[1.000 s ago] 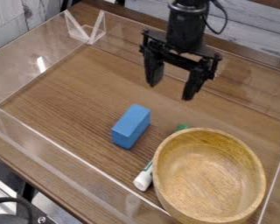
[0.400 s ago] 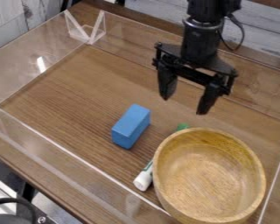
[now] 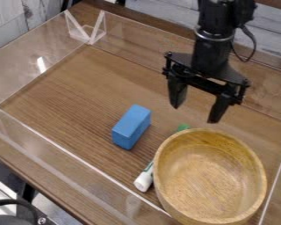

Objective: Put the green marker in the brown bowl

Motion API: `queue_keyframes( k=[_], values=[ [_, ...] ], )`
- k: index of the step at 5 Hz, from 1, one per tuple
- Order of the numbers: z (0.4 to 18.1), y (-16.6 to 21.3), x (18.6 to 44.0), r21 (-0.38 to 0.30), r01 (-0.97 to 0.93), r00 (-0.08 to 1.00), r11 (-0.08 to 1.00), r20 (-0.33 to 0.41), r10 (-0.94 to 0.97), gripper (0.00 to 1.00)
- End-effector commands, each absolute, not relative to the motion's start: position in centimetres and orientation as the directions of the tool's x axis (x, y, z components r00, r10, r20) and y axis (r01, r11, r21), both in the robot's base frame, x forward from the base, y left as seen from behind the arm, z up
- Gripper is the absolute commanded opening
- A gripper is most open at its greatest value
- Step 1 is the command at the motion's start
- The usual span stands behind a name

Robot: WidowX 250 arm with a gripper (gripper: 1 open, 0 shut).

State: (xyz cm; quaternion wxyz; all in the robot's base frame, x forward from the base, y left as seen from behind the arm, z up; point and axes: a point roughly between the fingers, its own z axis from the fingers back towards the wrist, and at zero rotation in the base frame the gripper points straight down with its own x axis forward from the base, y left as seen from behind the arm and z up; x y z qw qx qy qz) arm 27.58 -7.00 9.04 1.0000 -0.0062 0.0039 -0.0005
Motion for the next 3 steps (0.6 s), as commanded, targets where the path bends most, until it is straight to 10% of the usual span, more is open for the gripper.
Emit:
queue_keyframes(
  k=[1, 3],
  values=[
    [9.3, -7.6, 28.0, -0.022, 0.003, 1.0, 1.0, 0.027, -0.003, 1.0],
    [7.7, -8.3, 28.2, -0.031, -0.006, 0.998, 0.999, 0.056, 0.008, 1.0]
  ],
)
